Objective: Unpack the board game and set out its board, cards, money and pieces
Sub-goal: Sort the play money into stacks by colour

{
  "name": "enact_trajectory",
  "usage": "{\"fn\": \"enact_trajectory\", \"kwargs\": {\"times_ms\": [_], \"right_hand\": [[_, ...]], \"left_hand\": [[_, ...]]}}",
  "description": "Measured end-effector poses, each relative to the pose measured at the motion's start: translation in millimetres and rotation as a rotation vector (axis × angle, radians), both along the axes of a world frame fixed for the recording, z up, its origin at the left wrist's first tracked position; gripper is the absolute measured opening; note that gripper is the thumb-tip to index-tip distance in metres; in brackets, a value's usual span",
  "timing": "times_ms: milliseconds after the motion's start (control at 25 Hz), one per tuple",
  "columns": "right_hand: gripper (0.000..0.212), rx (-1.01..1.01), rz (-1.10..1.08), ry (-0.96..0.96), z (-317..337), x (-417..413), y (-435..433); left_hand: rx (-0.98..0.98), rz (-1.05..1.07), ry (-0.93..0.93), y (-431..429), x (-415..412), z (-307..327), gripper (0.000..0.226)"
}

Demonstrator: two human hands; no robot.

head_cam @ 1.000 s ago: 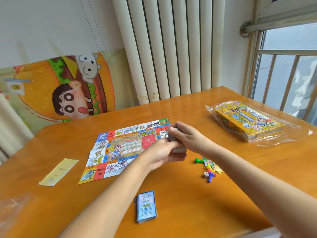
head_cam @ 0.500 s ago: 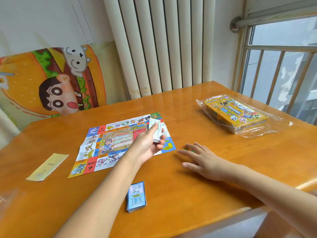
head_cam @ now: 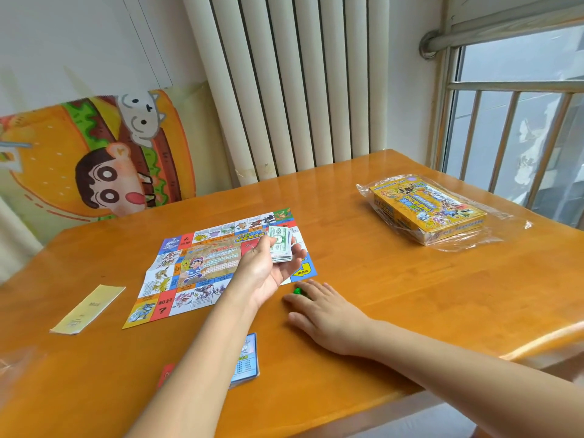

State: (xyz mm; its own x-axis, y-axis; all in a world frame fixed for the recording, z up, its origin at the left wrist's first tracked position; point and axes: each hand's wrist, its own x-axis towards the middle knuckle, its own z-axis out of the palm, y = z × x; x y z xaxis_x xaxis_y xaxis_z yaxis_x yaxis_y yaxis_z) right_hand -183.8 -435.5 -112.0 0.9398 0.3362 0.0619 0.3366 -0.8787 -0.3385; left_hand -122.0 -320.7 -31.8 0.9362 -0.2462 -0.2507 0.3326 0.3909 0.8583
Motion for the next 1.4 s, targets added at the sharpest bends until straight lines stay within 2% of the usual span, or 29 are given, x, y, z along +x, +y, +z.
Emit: {"fn": "enact_trajectory", "kwargs": {"times_ms": [80,240,320,400,560,640,760,800,920,1160,1280,1400], "right_hand": [[0.09,0.105,-0.009,-0.007,0,4,-4],[0.035,0.591,-0.167,-0.153,14,26,-49],[0.03,0.866,-0.271,-0.08,32,35,-83],[0.034,1.005,-0.3,0.066,47,44,-117],[0.048,1.038,-0.187,0.319,58,61,-161],[0.037,0.969,-0.129,0.364,58,67,-171],[0.005,0.837,-0.088,0.371,59,72,-176],[0.005,0.821,-0.094,0.368,60,73,-177],[0.006,0.799,-0.137,0.351,60,71,-177],[0.007,0.788,-0.221,0.362,55,51,-182],[0.007,0.8,-0.303,0.403,51,34,-189],[0.007,0.645,-0.348,0.449,46,14,-188]], "left_hand": [[-0.043,0.029,-0.027,-6,-2,-1,0.024],[-0.034,0.019,-0.074,-22,1,-3,0.019],[0.006,-0.037,-0.089,-35,5,-7,0.019],[0.055,-0.121,-0.109,-52,7,-11,0.019],[0.187,-0.247,-0.156,-86,7,-19,0.014],[0.28,-0.266,-0.194,-98,8,-23,0.015],[0.434,-0.221,-0.246,-105,12,-27,0.022],[0.449,-0.208,-0.253,-106,14,-28,0.023],[0.433,-0.221,-0.238,-105,17,-34,0.023],[0.22,-0.36,-0.074,-96,19,-38,0.019],[0.247,-0.375,-0.087,-92,19,-36,0.02],[0.298,-0.424,-0.123,-92,15,-36,0.022]]}}
